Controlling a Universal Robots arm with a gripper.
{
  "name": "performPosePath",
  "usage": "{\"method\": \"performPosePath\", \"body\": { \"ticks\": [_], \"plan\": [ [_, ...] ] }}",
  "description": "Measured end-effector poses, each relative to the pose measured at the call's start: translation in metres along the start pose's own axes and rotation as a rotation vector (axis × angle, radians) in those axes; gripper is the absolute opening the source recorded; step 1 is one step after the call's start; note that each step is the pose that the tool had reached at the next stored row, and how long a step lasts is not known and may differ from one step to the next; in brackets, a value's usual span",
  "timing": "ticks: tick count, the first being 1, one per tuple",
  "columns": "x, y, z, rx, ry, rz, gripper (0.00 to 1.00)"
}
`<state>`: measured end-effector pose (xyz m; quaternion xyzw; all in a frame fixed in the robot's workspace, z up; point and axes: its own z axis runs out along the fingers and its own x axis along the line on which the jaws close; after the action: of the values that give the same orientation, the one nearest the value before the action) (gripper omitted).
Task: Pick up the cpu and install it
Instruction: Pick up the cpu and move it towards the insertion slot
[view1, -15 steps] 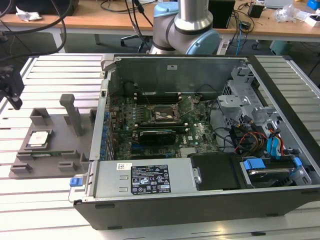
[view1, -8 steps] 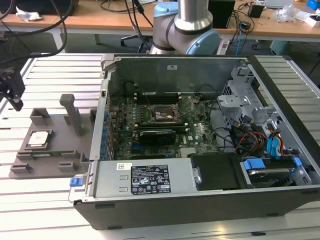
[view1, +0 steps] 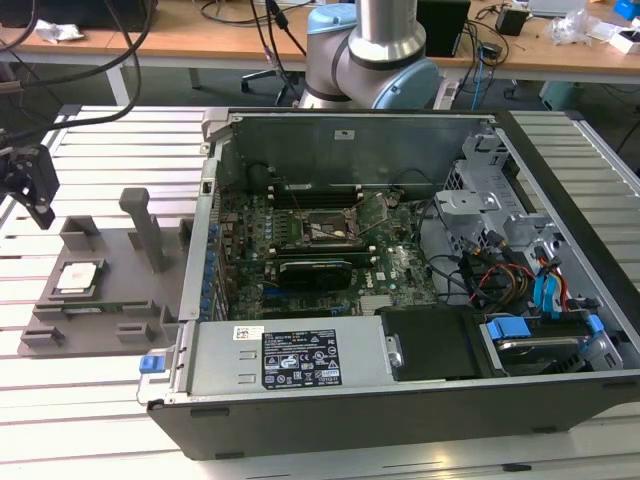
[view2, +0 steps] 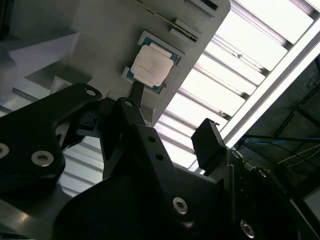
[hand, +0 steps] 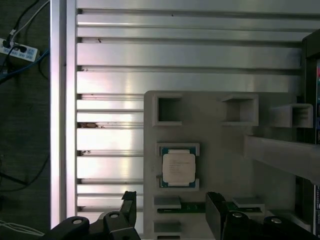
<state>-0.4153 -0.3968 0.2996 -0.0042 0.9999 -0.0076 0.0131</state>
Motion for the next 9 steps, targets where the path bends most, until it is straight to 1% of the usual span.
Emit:
{"method": "performPosePath", "body": {
  "ticks": [9],
  "plan": [
    [-0.0005, 0.0, 0.003, 0.0, 0.0, 0.0, 0.66]
  ]
}}
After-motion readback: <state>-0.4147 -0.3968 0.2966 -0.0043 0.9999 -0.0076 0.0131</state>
